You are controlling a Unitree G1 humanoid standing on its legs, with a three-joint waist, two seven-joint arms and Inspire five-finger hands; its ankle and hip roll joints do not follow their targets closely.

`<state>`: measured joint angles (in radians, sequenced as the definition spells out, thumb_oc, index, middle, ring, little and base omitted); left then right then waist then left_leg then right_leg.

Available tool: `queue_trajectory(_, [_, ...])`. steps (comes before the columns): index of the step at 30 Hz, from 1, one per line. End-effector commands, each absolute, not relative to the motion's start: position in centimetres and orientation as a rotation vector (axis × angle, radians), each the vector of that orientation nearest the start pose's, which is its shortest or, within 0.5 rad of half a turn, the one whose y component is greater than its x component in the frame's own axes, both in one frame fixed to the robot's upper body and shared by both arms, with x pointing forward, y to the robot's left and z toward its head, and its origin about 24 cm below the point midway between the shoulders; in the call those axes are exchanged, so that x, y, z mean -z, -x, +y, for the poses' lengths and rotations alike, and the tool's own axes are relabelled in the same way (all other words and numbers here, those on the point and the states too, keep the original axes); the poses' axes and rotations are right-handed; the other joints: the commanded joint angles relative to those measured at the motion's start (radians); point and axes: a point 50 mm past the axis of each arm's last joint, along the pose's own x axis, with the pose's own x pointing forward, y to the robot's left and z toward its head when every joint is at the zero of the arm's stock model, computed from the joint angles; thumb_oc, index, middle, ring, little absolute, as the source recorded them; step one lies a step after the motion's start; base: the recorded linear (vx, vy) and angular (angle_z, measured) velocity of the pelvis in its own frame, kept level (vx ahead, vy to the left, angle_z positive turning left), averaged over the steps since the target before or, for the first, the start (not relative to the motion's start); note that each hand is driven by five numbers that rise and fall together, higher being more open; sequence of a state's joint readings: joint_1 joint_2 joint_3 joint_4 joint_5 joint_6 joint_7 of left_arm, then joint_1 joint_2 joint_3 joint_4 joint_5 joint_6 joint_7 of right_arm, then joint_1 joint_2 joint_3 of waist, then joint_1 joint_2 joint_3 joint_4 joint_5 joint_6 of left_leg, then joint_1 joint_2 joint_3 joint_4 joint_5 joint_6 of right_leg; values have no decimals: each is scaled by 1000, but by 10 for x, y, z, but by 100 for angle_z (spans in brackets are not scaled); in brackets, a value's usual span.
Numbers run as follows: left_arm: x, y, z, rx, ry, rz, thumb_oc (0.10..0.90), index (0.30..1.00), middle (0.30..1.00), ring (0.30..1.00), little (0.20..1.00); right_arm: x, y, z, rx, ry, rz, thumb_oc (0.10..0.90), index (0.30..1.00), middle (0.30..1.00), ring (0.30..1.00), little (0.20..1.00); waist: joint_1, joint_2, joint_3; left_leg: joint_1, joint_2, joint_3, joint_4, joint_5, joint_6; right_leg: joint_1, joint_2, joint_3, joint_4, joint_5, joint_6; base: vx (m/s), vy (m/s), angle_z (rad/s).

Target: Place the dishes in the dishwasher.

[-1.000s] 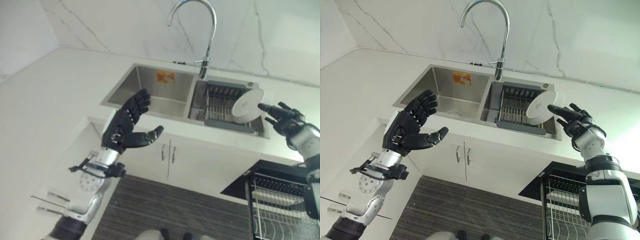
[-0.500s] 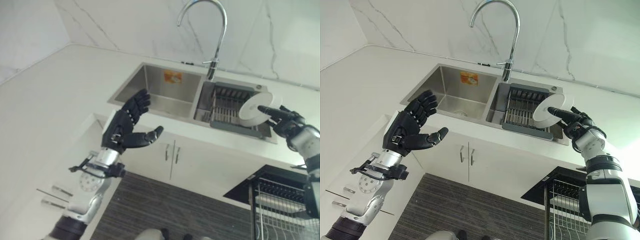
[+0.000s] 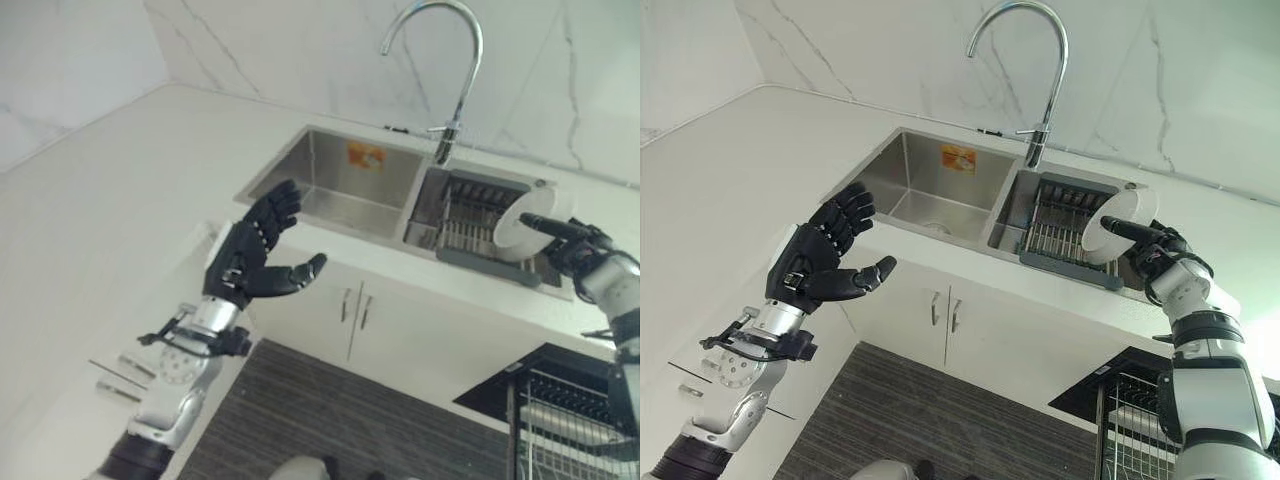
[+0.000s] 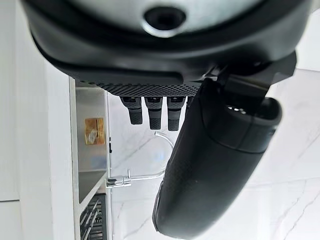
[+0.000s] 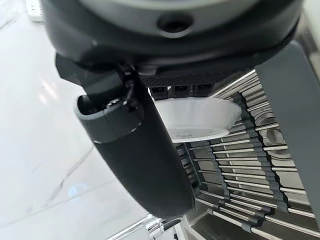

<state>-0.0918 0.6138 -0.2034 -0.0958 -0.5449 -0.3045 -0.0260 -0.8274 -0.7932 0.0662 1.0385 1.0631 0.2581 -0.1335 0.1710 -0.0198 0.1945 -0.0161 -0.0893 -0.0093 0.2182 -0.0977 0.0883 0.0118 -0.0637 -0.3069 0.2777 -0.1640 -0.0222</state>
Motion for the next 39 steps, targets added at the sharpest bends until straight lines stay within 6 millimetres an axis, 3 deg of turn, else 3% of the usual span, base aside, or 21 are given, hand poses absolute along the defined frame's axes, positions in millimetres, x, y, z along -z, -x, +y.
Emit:
queue_trajectory(1, [-154,-253,193,310,-20,-524,800,900,900,900,900,-199,-348,-378,581,-401,-30,408,312,312,312,312,19,-9,-99,-15,122,-1,82,-88,-161,20,-42,25,22,-43,97,12,-9,3])
queue_trajectory(14, [-151,-256,196,280,-45,-491,800,900,900,900,900,-202,-337,-399,742,-342,-29,400,300,300,300,300,33,1,-111,-25,120,-6,82,-81,-165,12,-51,17,22,-39,104,-10,-1,3])
queue_trajectory(24, [-154,-255,197,278,-45,-511,800,900,900,900,900,-216,-340,-395,681,-330,-108,400,300,300,300,300,30,-1,-109,-29,107,-16,82,-84,-160,2,-56,23,22,-30,110,-55,31,2])
queue_trajectory(33, [-155,-254,198,290,-42,-524,800,900,900,900,900,-245,-349,-378,523,-374,-253,400,300,300,300,300,12,-7,-110,-29,100,-7,82,-90,-155,-8,-55,42,22,-22,114,-43,45,-2])
queue_trajectory(39, [-152,-247,201,291,-38,-533,800,900,900,900,900,-277,-346,-367,421,-405,-420,400,300,300,300,300,-6,-17,-109,-29,95,1,82,-95,-149,-18,-51,63,22,-14,118,-34,57,-11])
